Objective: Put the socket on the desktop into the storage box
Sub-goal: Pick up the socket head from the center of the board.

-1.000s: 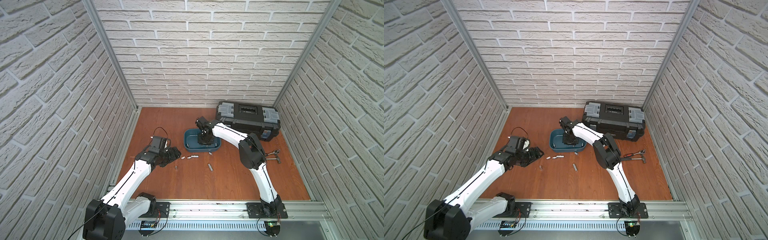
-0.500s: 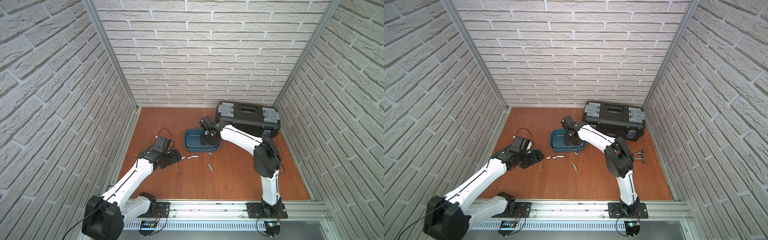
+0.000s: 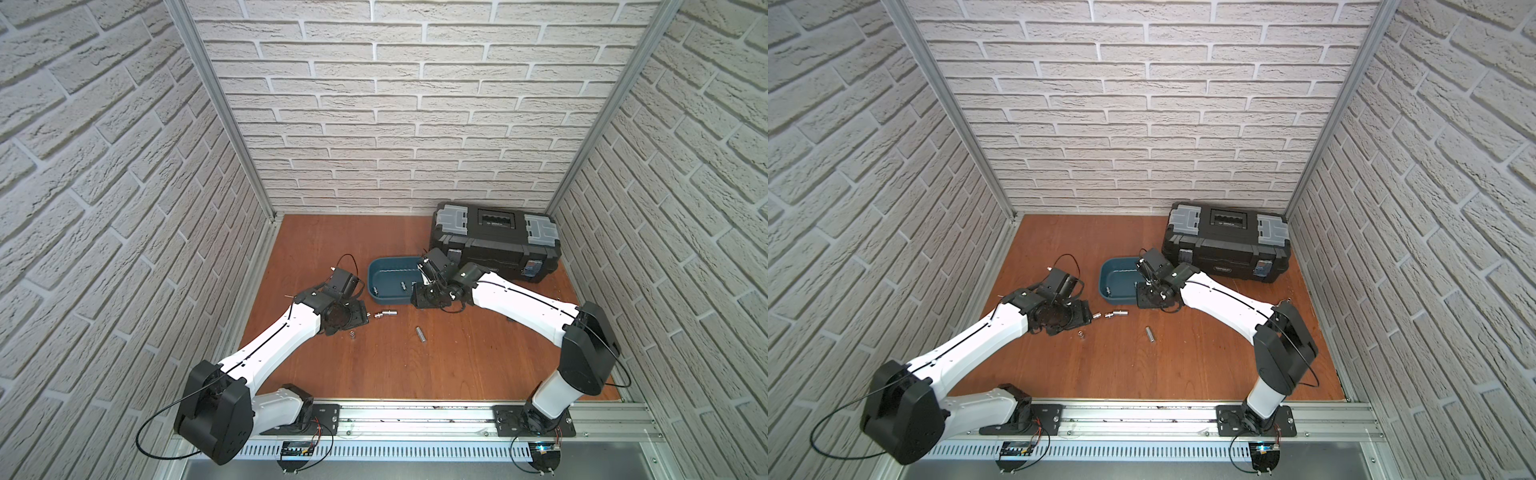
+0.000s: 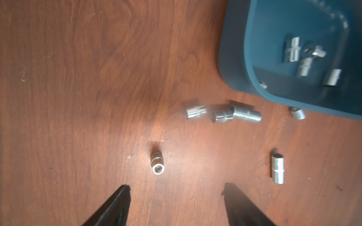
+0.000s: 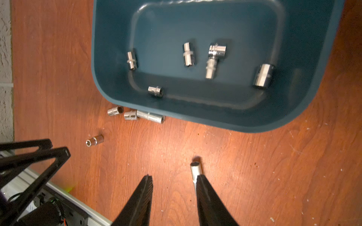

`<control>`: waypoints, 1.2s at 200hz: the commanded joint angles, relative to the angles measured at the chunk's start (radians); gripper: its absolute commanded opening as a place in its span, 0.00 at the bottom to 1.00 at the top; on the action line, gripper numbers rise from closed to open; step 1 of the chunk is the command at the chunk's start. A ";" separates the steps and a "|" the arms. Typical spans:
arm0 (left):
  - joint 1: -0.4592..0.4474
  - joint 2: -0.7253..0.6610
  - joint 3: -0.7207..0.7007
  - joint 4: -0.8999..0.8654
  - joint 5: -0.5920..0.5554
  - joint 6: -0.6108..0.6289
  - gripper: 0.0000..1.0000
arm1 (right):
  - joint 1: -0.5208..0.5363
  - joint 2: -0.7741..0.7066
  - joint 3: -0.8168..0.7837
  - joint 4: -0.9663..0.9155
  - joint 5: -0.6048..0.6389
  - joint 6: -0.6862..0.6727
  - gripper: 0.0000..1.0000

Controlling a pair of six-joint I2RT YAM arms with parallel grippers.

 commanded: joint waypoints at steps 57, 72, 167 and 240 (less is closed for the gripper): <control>-0.031 0.091 0.028 -0.032 -0.061 0.010 0.77 | 0.086 -0.161 -0.243 0.244 -0.122 -0.029 0.42; -0.033 0.106 0.026 -0.028 -0.065 0.008 0.75 | 0.100 -0.166 -0.271 0.274 -0.136 -0.019 0.42; -0.044 0.189 -0.011 0.014 -0.058 0.005 0.67 | 0.160 -0.130 -0.275 0.306 -0.133 0.014 0.41; -0.043 0.253 -0.017 0.034 -0.059 0.013 0.55 | 0.169 -0.110 -0.265 0.296 -0.124 0.026 0.40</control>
